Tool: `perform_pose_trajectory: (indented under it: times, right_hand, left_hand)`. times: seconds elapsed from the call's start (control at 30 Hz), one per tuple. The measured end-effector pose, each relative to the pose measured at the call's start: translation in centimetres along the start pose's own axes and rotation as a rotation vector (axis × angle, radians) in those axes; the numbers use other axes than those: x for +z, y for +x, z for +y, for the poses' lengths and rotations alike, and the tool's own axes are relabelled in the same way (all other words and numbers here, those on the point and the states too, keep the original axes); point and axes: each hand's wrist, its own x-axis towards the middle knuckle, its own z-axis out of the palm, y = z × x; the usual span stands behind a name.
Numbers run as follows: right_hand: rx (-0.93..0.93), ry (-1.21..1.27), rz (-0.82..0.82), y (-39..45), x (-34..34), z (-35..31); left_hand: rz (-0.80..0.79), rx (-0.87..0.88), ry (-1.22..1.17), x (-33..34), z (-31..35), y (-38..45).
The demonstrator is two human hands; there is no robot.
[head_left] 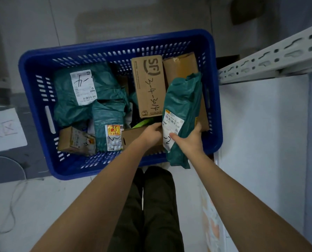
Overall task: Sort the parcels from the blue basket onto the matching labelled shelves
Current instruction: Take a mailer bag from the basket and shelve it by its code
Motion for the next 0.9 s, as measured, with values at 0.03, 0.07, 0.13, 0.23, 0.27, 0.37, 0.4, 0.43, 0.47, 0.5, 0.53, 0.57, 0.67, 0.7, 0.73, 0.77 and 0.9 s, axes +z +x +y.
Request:
perform_pose_trajectory:
  times: [0.03, 0.07, 0.13, 0.23, 0.27, 0.37, 0.4, 0.43, 0.47, 0.5, 0.53, 0.57, 0.67, 0.7, 0.73, 0.77, 0.9]
  right_hand:
    - [-0.009, 0.015, -0.016, -0.1, -0.2, 0.0]
    - [-0.02, 0.017, -0.029, -0.1, -0.5, 0.1]
    - [-0.035, 0.044, -0.048, -0.2, -1.5, 0.2]
    - [-0.041, 0.149, -0.071, -0.5, -3.4, 0.5]
    - [-0.048, 0.175, -0.074, -0.6, -4.0, 0.6]
    - [-0.052, 0.22, -0.084, -0.7, -5.7, 0.9]
    - [-0.041, 0.239, -0.096, -0.6, -6.2, 1.0]
    - [-0.022, 0.246, -0.118, -0.6, -6.6, 1.0]
    - [-0.005, 0.255, -0.146, -0.6, -7.0, 1.1]
    - [0.014, 0.261, -0.175, -0.6, -7.3, 1.3]
    - [0.033, 0.277, -0.204, -0.6, -7.5, 1.4]
    - [0.056, 0.305, -0.235, -0.7, -7.7, 1.5]
    - [0.122, 0.424, -0.331, -1.0, -7.9, 1.8]
    - [0.132, 0.45, -0.36, -1.2, -8.0, 1.9]
    - [0.138, 0.472, -0.387, -1.2, -8.1, 2.0]
    - [0.141, 0.487, -0.415, -1.4, -8.2, 2.0]
    - [0.124, 0.49, -0.514, -1.7, -8.2, 1.7]
  left_hand:
    - [-0.015, 0.011, -0.042, 0.1, 0.1, 0.0]
    - [-0.02, 0.017, -0.059, 0.2, 0.2, 0.0]
    - [-0.016, 0.013, -0.089, 0.2, 0.4, -0.2]
    - [0.007, 0.015, -0.099, 0.0, 0.7, -0.7]
    - [0.002, 0.002, -0.116, -0.1, 0.8, -0.9]
    - [0.015, -0.023, -0.121, -0.7, 0.7, -0.9]
    - [0.022, -0.005, -0.089, -0.9, 0.8, -1.0]
    - [0.013, 0.003, -0.076, -1.1, 0.8, -1.1]
    - [-0.005, -0.004, -0.087, -1.3, 0.7, -1.2]
    - [-0.029, -0.002, -0.099, -1.5, 0.8, -1.2]
    - [-0.054, -0.003, -0.1, -1.6, 0.8, -1.2]
    - [-0.075, -0.002, -0.098, -1.8, 0.8, -1.2]
    - [-0.13, -0.006, -0.13, -2.1, 0.8, -1.4]
    - [-0.162, -0.009, -0.155, -2.1, 0.7, -1.5]
    - [-0.198, -0.02, -0.202, -2.1, 0.5, -1.6]
    - [-0.235, -0.043, -0.274, -2.1, 0.5, -1.9]
    - [-0.304, -0.093, -0.537, -1.7, 0.0, -2.9]
